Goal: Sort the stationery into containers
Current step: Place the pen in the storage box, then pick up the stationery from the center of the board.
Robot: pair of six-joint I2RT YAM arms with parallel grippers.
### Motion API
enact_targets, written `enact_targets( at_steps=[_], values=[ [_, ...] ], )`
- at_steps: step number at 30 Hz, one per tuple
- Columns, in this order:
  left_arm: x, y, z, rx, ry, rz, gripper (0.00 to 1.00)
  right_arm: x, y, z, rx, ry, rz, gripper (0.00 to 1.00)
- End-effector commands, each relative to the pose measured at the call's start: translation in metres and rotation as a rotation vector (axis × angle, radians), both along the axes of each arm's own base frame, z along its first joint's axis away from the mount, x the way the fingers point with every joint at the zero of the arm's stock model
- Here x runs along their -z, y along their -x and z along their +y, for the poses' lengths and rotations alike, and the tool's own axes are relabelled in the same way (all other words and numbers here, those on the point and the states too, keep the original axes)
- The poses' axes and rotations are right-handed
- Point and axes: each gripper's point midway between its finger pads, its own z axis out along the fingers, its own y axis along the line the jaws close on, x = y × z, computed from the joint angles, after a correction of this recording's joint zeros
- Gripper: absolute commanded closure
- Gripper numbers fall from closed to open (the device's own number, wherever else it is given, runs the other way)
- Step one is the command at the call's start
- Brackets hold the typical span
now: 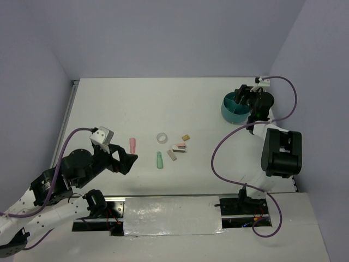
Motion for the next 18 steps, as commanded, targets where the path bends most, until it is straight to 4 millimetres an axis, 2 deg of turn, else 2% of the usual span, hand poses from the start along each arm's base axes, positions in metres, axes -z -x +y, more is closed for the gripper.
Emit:
enact_targets(
  at_steps=[1,5,6,8,9,10,11,12,13,16,17,18],
  values=[
    [-0.018,-0.001,-0.001,0.003,0.052,-0.048,0.01,-0.052,0.007,0.002,-0.01,0.007,-0.143,0.26],
    [-0.018,-0.003,0.003,-0.022,0.053,-0.049,0.01,-0.092,0.019,0.014,-0.041,-0.051,-0.216,0.22],
    [-0.019,-0.004,0.005,-0.037,0.054,-0.048,0.01,-0.111,0.026,0.018,-0.045,-0.065,-0.241,0.21],
    [-0.016,-0.013,0.019,-0.135,0.037,-0.042,0.01,-0.13,0.032,0.036,-0.046,-0.088,-0.248,0.17],
    [-0.017,-0.017,0.028,-0.201,0.053,-0.031,0.01,-0.144,0.041,0.046,-0.045,-0.088,-0.234,0.11],
    [-0.009,-0.021,0.039,-0.267,0.019,-0.008,0.01,-0.151,0.046,0.073,-0.078,-0.066,-0.226,0.01],
    [-0.009,-0.028,0.058,-0.386,0.0,-0.018,0.01,-0.155,0.051,0.089,-0.086,-0.056,-0.204,0.0],
    [-0.011,-0.032,0.069,-0.472,0.025,0.001,0.01,-0.152,0.057,0.095,-0.045,-0.046,-0.141,0.0],
    [-0.003,-0.035,0.084,-0.56,-0.025,0.017,0.01,-0.16,0.07,0.126,-0.089,-0.039,-0.132,0.0],
    [0.003,-0.041,0.109,-0.728,-0.035,0.056,0.01,-0.138,0.09,0.165,-0.136,-0.028,0.03,0.0],
    [0.005,-0.044,0.119,-0.786,-0.041,0.065,0.01,-0.124,0.104,0.191,-0.186,-0.039,0.11,0.0],
    [0.008,-0.047,0.122,-0.808,-0.055,0.076,0.01,-0.112,0.111,0.207,-0.233,-0.027,0.161,0.0]
  ],
)
